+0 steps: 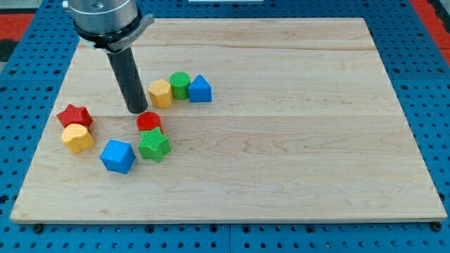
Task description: Move your arm towards the red star
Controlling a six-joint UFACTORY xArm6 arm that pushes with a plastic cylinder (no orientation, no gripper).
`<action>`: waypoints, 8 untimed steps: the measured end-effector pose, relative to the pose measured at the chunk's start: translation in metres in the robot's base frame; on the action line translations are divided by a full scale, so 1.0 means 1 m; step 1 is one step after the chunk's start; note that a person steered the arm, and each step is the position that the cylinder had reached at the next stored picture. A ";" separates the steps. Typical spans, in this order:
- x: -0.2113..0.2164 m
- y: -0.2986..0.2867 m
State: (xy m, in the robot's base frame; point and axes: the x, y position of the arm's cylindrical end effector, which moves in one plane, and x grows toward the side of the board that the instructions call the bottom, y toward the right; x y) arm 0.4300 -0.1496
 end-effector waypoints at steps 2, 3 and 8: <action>-0.030 -0.030; -0.037 -0.085; 0.013 -0.151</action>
State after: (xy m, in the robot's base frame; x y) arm 0.4429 -0.3009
